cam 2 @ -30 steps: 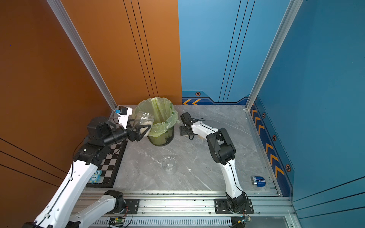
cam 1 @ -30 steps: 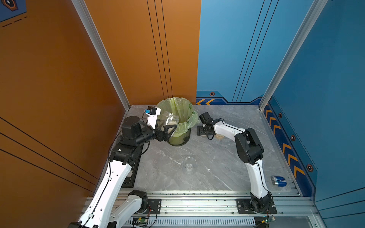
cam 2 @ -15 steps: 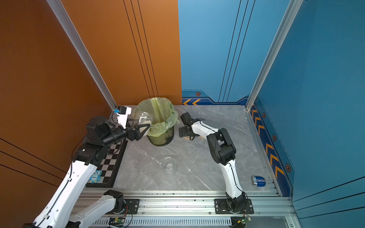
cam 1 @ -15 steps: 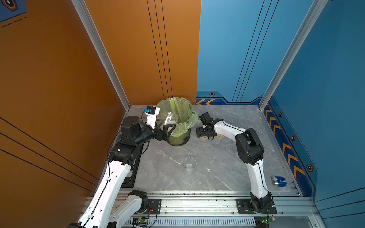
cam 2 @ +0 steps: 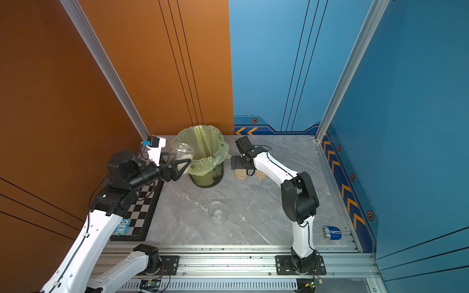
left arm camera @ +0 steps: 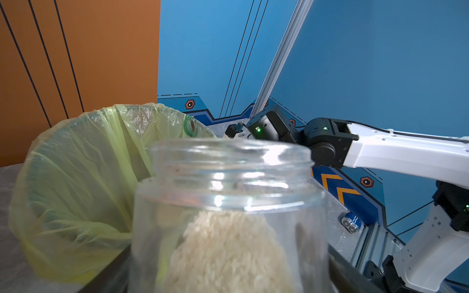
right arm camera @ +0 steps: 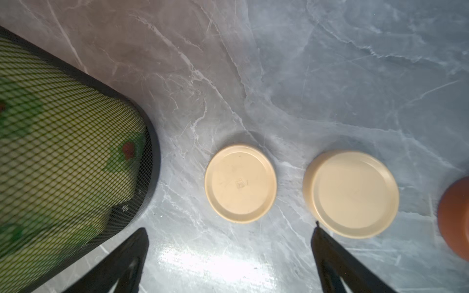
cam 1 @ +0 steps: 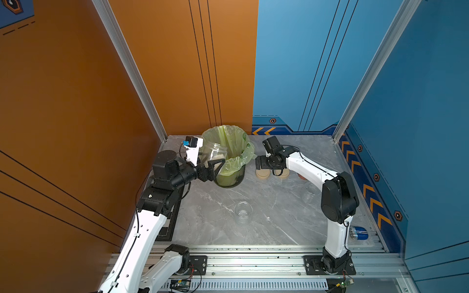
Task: Empty moldy rice from jars
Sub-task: Place the lid at the center of the board.
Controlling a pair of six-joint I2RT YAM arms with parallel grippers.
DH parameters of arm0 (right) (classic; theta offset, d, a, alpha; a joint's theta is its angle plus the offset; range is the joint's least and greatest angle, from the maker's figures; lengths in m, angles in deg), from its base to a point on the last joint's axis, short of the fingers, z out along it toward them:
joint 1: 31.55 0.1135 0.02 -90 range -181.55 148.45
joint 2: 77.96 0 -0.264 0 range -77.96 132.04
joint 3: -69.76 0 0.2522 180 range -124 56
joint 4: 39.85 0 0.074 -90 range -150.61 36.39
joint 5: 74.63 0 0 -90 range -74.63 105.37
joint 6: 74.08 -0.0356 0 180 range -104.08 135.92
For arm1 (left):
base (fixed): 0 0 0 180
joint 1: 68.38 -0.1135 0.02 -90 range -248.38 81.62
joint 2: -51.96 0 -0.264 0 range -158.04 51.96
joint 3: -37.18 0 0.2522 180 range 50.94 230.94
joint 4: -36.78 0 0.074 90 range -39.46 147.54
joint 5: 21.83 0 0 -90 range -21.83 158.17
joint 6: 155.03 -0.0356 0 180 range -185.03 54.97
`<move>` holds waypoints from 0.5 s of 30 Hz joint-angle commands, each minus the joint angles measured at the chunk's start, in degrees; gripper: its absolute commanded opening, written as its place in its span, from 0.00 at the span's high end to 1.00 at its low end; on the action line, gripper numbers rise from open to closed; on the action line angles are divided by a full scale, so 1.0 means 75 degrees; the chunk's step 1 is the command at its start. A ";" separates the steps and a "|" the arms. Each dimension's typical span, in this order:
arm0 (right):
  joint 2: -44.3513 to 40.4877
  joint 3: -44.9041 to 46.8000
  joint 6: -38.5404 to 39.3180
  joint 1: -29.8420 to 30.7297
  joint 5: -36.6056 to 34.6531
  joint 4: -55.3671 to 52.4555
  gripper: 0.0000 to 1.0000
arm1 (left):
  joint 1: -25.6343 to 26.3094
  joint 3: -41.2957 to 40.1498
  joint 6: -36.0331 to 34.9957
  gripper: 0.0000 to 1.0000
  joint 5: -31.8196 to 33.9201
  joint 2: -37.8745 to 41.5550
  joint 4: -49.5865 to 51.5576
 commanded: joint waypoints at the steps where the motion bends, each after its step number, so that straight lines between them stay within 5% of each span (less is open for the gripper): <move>1: -0.0444 0.0105 -0.0144 -0.0028 -0.0083 -0.0620 0.00 | -0.0089 0.0181 0.0077 1.00 0.0024 0.0235 -0.0499; 15: -0.1424 -0.0357 -0.0004 0.0042 0.0226 -0.1149 0.00 | -0.0124 0.0216 0.0066 1.00 -0.0068 0.0247 -0.0483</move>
